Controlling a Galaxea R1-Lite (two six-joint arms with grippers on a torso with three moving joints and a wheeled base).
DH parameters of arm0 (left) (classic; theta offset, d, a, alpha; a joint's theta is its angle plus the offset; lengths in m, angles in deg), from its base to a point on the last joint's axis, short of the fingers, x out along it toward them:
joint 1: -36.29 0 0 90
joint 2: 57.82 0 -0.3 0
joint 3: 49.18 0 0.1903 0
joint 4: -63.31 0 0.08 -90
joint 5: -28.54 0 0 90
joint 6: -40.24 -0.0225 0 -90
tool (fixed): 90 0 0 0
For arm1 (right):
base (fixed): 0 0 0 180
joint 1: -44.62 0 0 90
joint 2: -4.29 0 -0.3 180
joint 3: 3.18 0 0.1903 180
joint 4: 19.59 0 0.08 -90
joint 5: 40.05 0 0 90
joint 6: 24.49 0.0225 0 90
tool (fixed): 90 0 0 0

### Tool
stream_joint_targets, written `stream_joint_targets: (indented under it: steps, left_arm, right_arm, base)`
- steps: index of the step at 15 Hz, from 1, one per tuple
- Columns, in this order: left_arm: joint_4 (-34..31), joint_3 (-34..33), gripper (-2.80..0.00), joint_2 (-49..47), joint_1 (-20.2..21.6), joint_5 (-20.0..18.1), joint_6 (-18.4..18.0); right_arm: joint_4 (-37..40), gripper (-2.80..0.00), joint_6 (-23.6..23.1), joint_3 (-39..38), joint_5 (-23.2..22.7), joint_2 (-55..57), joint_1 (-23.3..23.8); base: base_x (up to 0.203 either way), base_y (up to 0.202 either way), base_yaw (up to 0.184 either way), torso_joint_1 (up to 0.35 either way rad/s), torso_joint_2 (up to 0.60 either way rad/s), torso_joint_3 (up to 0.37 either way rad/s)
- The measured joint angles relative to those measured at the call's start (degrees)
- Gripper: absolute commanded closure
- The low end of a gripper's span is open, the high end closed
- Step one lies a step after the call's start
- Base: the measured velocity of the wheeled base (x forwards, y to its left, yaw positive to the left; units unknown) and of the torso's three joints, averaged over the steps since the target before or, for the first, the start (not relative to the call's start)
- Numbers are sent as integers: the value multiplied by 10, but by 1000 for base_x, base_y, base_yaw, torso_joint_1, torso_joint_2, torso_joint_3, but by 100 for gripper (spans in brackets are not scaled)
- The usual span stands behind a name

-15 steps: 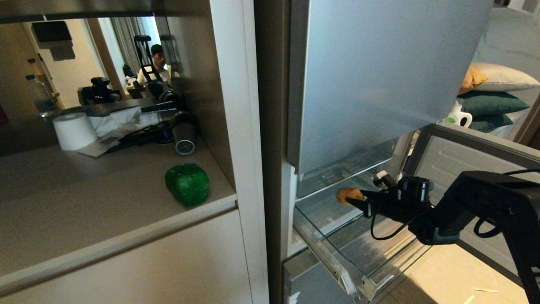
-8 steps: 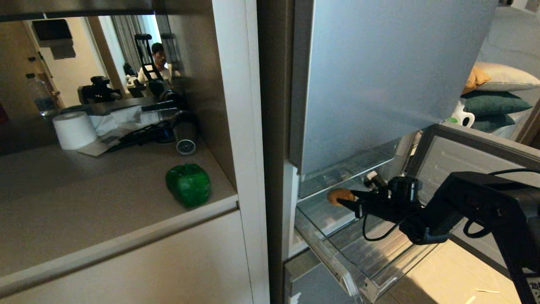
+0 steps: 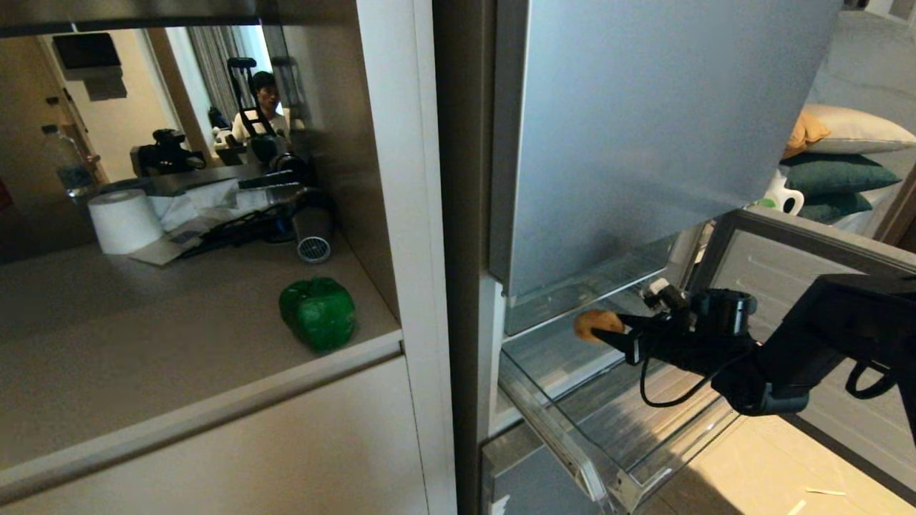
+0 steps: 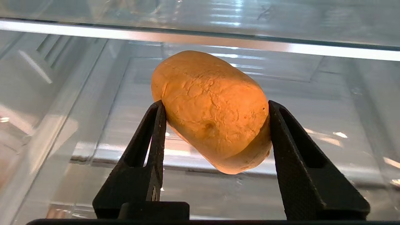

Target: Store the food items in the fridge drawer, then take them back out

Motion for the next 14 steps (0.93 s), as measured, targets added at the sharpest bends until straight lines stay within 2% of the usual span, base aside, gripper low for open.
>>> stream_joint_targets:
  steps: [6, 9, 14]
  left_arm:
    - [0, 0, 0, 0, 0, 0, 0]
    - [0, 0, 0, 0, 0, 0, 0]
    - [0, 0, 0, 0, 0, 0, 0]
  right_arm:
    - [-57, 0, 0, -184, 0, -101, -2]
    - [-92, 0, 0, -250, 0, -154, -1]
    - [-99, 0, 0, -355, -1, -264, -12]
  base:
    - [0, 0, 0, 0, 0, 0]
    - [0, 0, 0, 0, 0, 0]
    - [0, 0, 0, 0, 0, 0]
